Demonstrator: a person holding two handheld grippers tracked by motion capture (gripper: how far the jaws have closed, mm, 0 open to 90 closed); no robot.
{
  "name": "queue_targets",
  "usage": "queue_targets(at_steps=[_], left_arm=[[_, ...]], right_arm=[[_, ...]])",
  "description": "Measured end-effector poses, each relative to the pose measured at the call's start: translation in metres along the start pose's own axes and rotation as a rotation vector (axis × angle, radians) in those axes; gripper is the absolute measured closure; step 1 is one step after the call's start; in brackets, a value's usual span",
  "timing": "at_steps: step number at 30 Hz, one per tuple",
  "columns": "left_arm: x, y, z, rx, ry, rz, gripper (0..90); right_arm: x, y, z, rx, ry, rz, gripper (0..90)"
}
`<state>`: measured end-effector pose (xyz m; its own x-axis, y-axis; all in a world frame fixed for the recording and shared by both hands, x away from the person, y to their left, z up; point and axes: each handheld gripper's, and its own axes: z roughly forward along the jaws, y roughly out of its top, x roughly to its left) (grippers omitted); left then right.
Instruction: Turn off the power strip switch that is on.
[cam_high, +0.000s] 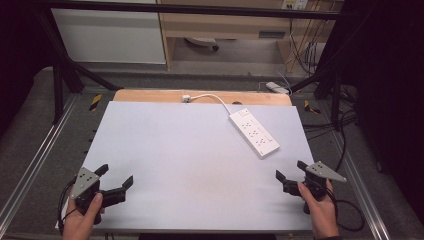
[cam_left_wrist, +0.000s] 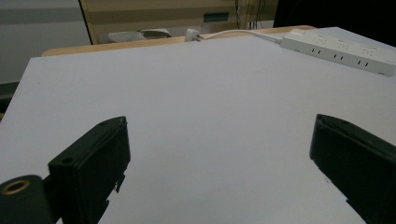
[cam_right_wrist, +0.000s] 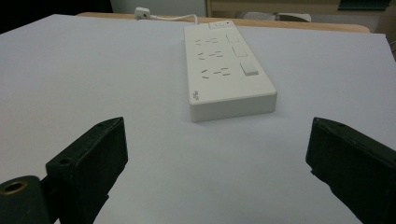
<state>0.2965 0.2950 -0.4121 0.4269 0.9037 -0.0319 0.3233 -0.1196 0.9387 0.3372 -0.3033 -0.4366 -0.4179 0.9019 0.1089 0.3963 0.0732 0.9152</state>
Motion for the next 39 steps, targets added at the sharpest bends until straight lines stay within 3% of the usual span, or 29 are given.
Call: queue_targets(at_steps=[13, 31, 39], left_arm=[[0.000, -0.001, 0.001, 0.009, -0.011, -0.005, 4.8], [0.001, -0.002, 0.002, 0.015, -0.018, -0.005, 4.8], [0.000, -0.002, 0.003, 0.022, -0.019, 0.001, 4.9]], right_arm=[[0.000, 0.006, -0.011, -0.080, -0.016, 0.016, 5.2], [0.001, 0.019, -0.020, -0.110, -0.003, 0.028, 5.1], [0.008, 0.023, -0.020, -0.104, 0.017, -0.010, 4.4]])
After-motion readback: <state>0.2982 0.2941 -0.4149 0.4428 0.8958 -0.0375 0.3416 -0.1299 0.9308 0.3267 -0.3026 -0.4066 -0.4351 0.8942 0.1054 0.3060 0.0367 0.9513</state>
